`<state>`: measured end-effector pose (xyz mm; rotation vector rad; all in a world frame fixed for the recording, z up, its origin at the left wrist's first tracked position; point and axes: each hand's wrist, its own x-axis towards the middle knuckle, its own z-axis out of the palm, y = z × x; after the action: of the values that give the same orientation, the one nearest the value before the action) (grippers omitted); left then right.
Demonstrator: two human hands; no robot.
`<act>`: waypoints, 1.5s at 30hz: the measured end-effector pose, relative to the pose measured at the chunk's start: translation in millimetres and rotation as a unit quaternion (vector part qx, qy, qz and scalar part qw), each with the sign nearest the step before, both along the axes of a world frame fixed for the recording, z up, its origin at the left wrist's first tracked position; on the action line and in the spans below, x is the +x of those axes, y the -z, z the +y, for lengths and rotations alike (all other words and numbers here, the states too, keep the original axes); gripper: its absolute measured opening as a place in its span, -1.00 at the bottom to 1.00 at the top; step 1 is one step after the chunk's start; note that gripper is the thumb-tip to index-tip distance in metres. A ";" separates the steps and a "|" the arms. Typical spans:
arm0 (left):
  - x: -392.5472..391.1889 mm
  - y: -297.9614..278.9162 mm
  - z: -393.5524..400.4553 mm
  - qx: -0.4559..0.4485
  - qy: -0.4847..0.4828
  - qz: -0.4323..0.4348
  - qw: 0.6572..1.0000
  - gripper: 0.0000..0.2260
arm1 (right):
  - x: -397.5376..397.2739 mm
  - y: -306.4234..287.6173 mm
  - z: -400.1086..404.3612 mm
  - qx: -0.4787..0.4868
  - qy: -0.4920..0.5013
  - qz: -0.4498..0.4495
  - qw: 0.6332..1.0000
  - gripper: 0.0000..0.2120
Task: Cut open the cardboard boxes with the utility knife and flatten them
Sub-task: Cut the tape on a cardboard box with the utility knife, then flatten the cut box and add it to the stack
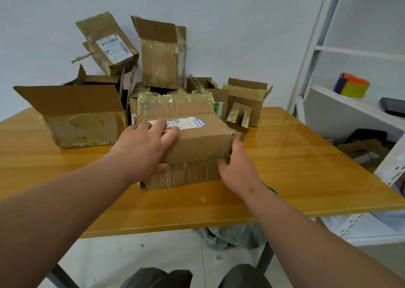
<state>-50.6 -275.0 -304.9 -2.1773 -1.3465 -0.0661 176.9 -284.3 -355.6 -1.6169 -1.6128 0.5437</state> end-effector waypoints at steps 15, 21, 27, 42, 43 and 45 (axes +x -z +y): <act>-7.9 -37.1 -12.3 -0.067 0.066 0.019 0.995 -0.16 | -1.2 0.4 -9.9 -0.019 -0.009 0.035 0.999 -0.15; -9.7 -60.0 -12.3 -0.153 0.052 -0.035 0.986 -0.46 | -8.8 -5.3 -13.3 0.006 0.018 0.076 0.997 -0.23; -10.7 -61.9 -11.9 -0.179 0.052 -0.079 0.979 -0.52 | -13.2 -9.5 -6.2 0.035 0.055 -0.006 0.998 -0.71; -8.7 -76.5 -5.0 -0.293 -0.044 -0.444 0.846 -0.74 | -10.1 -5.3 -6.9 -0.004 0.080 0.045 0.996 -0.81; -10.1 -80.2 -3.1 -0.304 -0.062 -0.467 0.828 -0.76 | -11.7 -5.8 -5.1 -0.016 0.089 0.049 0.995 -0.78; -15.3 -86.3 1.2 -0.302 -0.091 -0.461 0.829 -0.76 | -14.5 -6.0 -1.3 -0.036 0.104 0.052 0.993 -0.71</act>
<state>-65.9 -273.9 -218.6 -2.6314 -2.3559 -0.8116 162.4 -285.6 -349.6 -1.7560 -1.3426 0.5711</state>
